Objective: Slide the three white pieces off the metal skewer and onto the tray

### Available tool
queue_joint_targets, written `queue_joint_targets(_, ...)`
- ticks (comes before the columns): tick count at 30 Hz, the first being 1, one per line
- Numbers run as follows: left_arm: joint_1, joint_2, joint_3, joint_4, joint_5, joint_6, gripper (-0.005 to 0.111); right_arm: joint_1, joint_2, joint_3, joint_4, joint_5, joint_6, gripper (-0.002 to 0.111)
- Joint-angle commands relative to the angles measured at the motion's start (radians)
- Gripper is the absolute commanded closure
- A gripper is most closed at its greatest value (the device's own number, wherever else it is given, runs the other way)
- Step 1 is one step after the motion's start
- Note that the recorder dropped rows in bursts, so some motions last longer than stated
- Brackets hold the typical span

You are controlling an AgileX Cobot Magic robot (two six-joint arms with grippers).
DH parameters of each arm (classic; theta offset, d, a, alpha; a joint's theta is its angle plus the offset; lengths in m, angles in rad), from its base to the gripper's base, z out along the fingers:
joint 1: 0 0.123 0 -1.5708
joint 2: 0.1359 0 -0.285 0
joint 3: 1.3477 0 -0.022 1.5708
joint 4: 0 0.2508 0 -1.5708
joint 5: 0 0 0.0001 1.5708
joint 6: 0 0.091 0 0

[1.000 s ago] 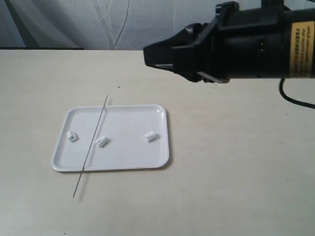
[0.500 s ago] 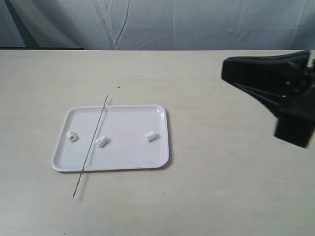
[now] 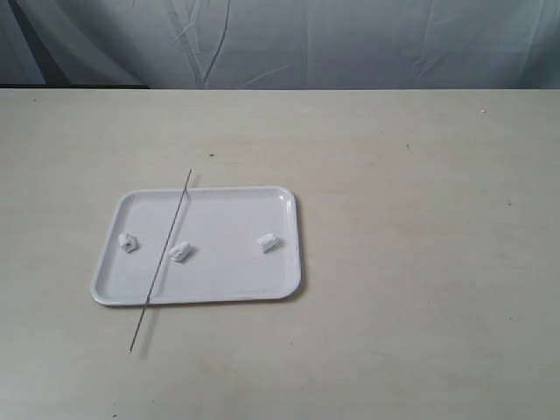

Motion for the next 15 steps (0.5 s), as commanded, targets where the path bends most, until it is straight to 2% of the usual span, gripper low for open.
queue_joint_targets(1,0.009,-0.007,0.002,-0.011,-0.011,0.002,0.107,-0.004,-0.011,0.004,0.000,-0.073,-0.138,0.109)
queue_joint_targets(5,0.088,-0.023,0.002,-0.011,-0.011,0.002,0.107,-0.004,-0.011,0.004,0.000,-0.149,-0.166,0.109)
queue_joint_targets(10,0.248,-0.143,0.002,-0.011,-0.011,0.002,0.107,-0.004,-0.011,0.004,0.000,-0.084,-0.159,0.109)
queue_joint_targets(15,0.312,-0.194,-0.001,-0.007,-0.020,0.002,0.107,-0.004,-0.014,0.004,0.000,-0.059,-0.159,0.109)
